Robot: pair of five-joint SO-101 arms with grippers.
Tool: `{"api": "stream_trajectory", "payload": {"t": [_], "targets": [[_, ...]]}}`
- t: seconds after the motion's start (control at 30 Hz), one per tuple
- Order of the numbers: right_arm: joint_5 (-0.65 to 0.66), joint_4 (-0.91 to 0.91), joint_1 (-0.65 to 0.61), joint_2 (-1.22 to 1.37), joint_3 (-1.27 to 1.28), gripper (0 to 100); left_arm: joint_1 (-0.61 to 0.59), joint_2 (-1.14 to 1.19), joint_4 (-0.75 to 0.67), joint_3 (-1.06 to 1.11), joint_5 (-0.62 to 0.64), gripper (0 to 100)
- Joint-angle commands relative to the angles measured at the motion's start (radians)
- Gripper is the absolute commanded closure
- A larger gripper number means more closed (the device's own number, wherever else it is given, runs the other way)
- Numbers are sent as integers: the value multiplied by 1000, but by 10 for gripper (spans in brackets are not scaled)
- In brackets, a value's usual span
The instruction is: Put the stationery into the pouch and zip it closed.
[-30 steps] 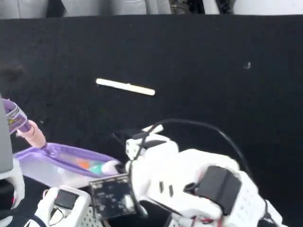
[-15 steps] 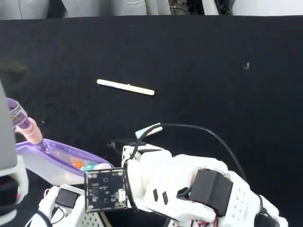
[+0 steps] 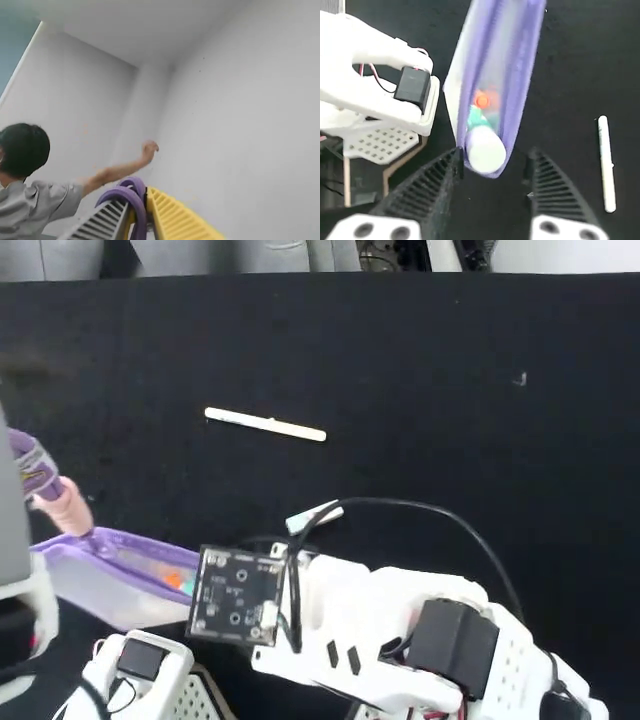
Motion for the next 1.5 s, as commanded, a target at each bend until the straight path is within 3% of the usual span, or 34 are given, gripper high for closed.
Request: {"api": "stream_trajectory", "payload": {"t": [0.0,0.23,0.8,1.47], "targets": [[-77,-17,-12,-19,-84,701,-5,11,-115,5,-5,970],[-80,-21,-11,-24,-139,695,-1,-2,-186,153,-2,971],[-72,-14,-8,-24,2,695,-4,-5,-178,154,-2,971],[6,-37,-11,-19,4,697,-4,-302,-180,398,-74,971]]}}
